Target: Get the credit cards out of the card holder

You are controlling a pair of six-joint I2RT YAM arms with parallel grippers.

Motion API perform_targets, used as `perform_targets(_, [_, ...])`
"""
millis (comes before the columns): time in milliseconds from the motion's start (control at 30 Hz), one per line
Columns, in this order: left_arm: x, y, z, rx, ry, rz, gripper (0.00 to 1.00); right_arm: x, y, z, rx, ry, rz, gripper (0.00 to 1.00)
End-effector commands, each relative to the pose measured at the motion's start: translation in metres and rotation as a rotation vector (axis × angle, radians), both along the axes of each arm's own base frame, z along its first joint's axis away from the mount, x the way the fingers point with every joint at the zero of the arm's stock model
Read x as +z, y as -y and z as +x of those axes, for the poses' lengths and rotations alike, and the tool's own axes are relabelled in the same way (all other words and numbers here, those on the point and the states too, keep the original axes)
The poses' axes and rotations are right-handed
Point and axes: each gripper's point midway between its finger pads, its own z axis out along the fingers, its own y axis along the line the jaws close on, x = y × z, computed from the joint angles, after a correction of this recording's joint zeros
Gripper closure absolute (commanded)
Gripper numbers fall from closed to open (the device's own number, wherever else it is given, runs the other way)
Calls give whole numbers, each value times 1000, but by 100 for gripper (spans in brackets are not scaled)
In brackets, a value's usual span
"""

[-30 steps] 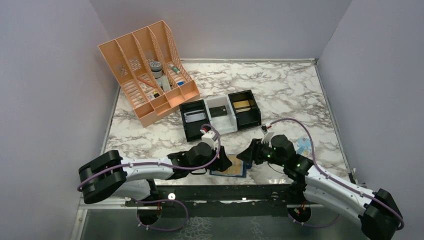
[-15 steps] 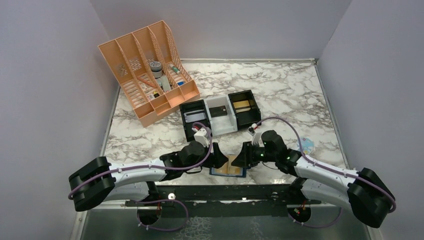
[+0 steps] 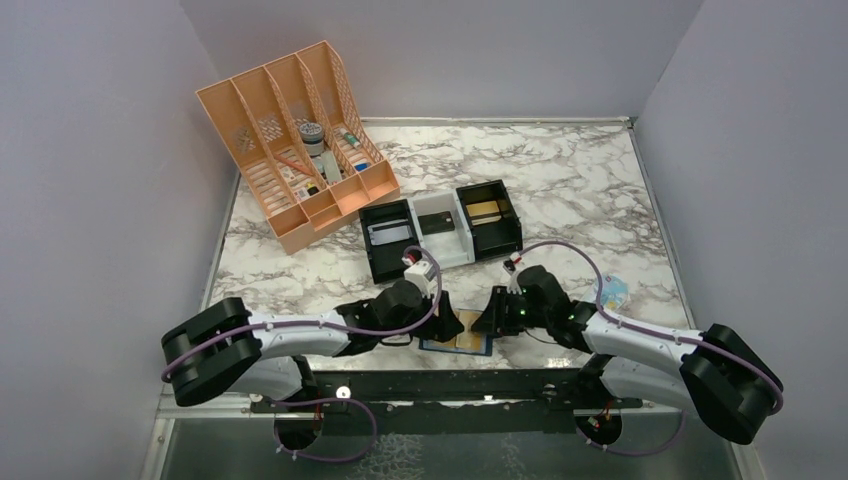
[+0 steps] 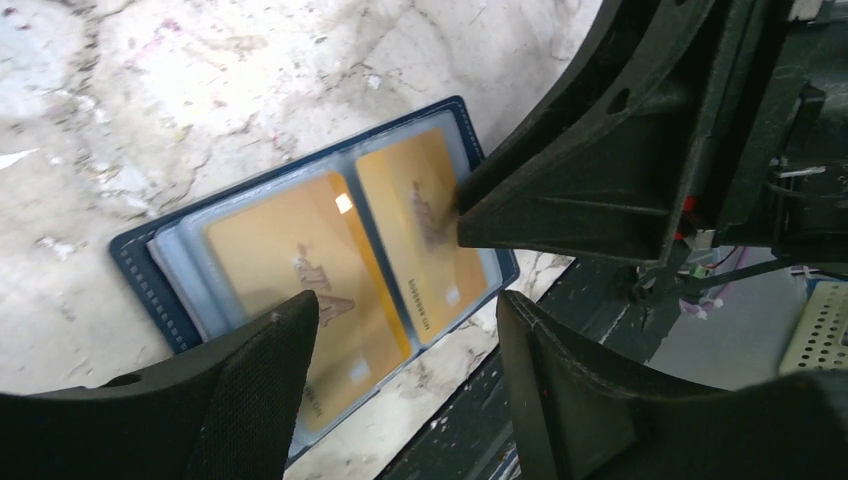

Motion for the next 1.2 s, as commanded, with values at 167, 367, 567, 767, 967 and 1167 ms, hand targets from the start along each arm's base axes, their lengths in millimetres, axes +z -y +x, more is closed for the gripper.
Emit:
perform_targets(167, [17, 43, 0, -113, 8, -93, 37, -31, 28, 4, -136, -24, -126, 70])
perform_targets(367, [-2, 44, -1, -98, -35, -58, 43, -28, 31, 5, -160, -25, -124, 71])
perform_targets(567, [-12, 47, -4, -101, -61, -47, 52, -14, 29, 10, -163, 20, -94, 71])
perform_targets(767, [-7, 49, -5, -105, -54, -69, 59, -7, 26, 10, -138, 19, -101, 72])
perform_targets(967, [-8, 51, -6, -108, -61, -69, 62, -6, 26, 11, -144, 16, -99, 74])
perform_targets(1167, [-12, 49, -6, -88, -68, -62, 64, -3, 25, 10, -137, 14, -96, 74])
